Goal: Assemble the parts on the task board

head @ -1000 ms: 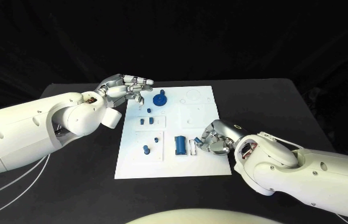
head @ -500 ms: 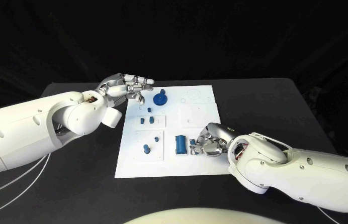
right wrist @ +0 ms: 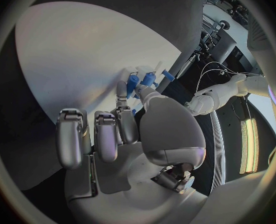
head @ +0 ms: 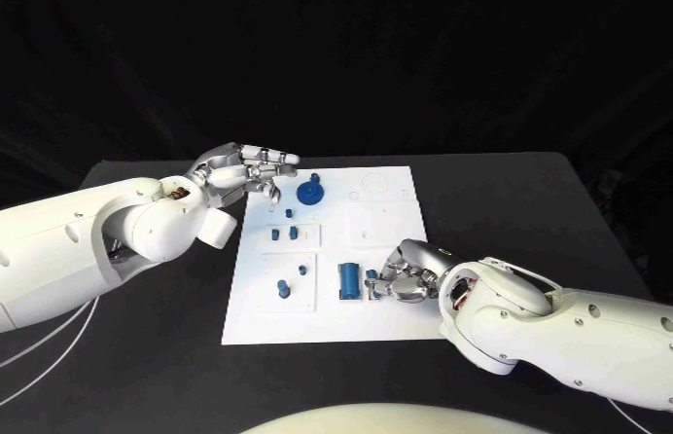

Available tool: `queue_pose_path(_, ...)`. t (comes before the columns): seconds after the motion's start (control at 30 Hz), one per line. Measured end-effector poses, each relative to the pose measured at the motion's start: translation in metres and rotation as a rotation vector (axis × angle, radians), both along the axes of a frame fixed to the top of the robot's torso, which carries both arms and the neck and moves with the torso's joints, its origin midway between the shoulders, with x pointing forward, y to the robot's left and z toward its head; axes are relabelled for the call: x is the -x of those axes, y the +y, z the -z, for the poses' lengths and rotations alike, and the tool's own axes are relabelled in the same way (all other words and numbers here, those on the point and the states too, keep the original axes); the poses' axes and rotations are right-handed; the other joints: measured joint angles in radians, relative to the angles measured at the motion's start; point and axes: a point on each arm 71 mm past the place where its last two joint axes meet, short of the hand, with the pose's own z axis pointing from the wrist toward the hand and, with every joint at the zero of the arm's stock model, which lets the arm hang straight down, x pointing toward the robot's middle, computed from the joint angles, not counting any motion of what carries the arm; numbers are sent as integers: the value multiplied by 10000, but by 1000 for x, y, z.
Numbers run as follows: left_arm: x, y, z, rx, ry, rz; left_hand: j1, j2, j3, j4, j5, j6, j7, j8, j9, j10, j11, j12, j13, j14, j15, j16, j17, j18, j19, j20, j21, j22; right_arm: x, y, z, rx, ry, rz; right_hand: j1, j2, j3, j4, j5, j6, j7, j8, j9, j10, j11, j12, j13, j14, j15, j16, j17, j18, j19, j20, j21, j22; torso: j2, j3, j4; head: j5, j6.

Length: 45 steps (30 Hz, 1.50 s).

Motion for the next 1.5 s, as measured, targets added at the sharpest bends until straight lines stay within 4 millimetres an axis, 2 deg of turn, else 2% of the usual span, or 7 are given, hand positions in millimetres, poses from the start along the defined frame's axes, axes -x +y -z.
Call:
queue_pose_path(0.23, 0, 0, 0, -1, 7, 8, 0, 0, 0, 0, 0, 0, 0, 0, 0, -17, 16, 0, 0, 0, 0, 0, 0, -3, 0, 0, 0, 0, 1, 0, 0, -8, 36, 0, -383, -31, -797, 564, -622, -1, 0, -18, -19, 0, 0, 0, -1, 0, 0, 0, 0, 0, 0, 0, 0, 0, 0, 0, -3, -24, 14)
queue_pose_path(0.73, 0, 1, 0, -15, 21, -7, 0, 0, 0, 0, 0, 0, 0, 0, 1, -16, 16, 0, 0, 0, 0, 0, -11, -8, 0, 0, 0, 0, 8, -19, -3, 18, -73, 119, 188, 111, -1172, 352, -622, -1, -5, 44, -19, 0, 0, -6, -2, 0, 1, 0, -1, -1, 0, 1, -43, -2, -1, 6, -7, 3, -2)
queue_pose_path(0.9, 0, 1, 1, -21, 32, -17, 0, 0, 0, 0, 0, 0, 0, 0, 1, -16, 16, 0, 0, 0, 0, 0, -10, -9, 0, 0, 0, 0, 9, -27, -7, -279, -297, 62, 921, 224, -1309, 82, -460, -551, 209, -253, -180, -178, 170, -670, 0, 0, 1, -231, -1, 0, 0, 1, -699, -3, -20, 7, -13, 11, 42)
queue_pose_path(0.97, -1, 1, 2, -24, 39, -26, -31, 32, 0, 0, 0, 0, 0, 0, 1, -16, 16, 0, 0, -32, 32, 0, -12, -19, 0, 0, -3, -7, 5, -31, -9, -603, -434, 21, 1368, 303, -1283, -114, -438, -796, 361, -467, -299, -565, 269, -1318, 9, 0, 84, -577, -1, 0, -13, 21, -1473, -4, -40, -1, -15, -17, 78)
queue_pose_path(1.03, -1, 1, 3, -19, 40, -50, -144, 32, 0, 0, 0, 0, 0, 0, 1, -16, 16, 37, 0, -32, 32, 0, -25, -44, -6, 6, -40, -16, -6, -37, -15, -1138, -552, 30, 1874, 377, -1239, -312, -492, -1063, 500, -676, -416, -1345, 394, -2735, -351, 2, 221, -1430, -1, 324, -47, 162, -3181, -4, -71, -17, -23, -37, 109)
queue_pose_path(1.2, -5, 0, 11, 36, 108, -175, -481, -33, -110, 167, -80, -72, 3, 81, 2, -16, 17, 139, 0, -67, 67, 0, -60, -49, -57, 57, -121, -68, -43, -57, -22, -2829, -416, 566, 2937, 545, -1040, -573, -1553, -1647, 924, -1167, -789, -3995, 860, -7849, -3741, -1349, 629, -6840, -3876, 1328, -1966, 628, -10658, -2076, -204, -102, -50, -87, 277)
queue_pose_path(1.5, -24, 0, 26, 616, -49, -1176, -789, -69, -529, 497, -138, -252, 116, 181, -36, -478, 263, -11, -390, -1904, 413, -1681, -1014, -49, -1546, 455, -1705, -916, -113, -80, -27, -5926, -285, 2057, 3695, 366, -526, -456, -1997, -1827, 1245, -1738, -1673, -4429, 1327, -10789, -7588, -3359, 1348, -11873, -6891, 1325, -3485, 1306, -13927, -5192, -567, -260, -108, -69, 966)
